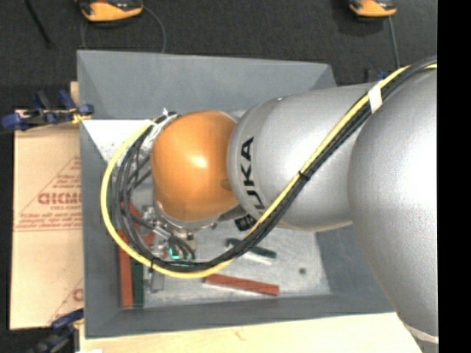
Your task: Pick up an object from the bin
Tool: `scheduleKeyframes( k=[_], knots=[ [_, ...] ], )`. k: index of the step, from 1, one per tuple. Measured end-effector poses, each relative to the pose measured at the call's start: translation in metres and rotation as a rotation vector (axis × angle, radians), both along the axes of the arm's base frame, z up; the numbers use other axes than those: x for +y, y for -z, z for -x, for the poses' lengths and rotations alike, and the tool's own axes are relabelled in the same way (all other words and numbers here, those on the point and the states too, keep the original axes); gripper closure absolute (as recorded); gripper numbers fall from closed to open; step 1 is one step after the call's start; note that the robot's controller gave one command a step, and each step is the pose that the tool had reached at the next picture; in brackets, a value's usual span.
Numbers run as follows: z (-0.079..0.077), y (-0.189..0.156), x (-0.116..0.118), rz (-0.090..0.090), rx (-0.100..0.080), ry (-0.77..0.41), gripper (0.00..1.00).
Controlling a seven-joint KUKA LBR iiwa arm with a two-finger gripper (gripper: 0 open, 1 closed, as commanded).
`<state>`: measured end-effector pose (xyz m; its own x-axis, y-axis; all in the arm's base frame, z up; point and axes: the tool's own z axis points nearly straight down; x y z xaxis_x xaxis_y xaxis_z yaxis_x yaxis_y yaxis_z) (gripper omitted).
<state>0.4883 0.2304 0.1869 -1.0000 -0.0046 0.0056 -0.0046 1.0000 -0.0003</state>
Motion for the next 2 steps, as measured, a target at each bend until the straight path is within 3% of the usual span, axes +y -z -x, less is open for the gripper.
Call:
scheduleKeyframes(
  k=[1,2],
  knots=[
    [-0.001,0.119,-0.050,-0.003,-0.012,0.017,0.00],
    [0.006,0.057,-0.041,-0.003,-0.011,0.103,0.00]
  ],
)
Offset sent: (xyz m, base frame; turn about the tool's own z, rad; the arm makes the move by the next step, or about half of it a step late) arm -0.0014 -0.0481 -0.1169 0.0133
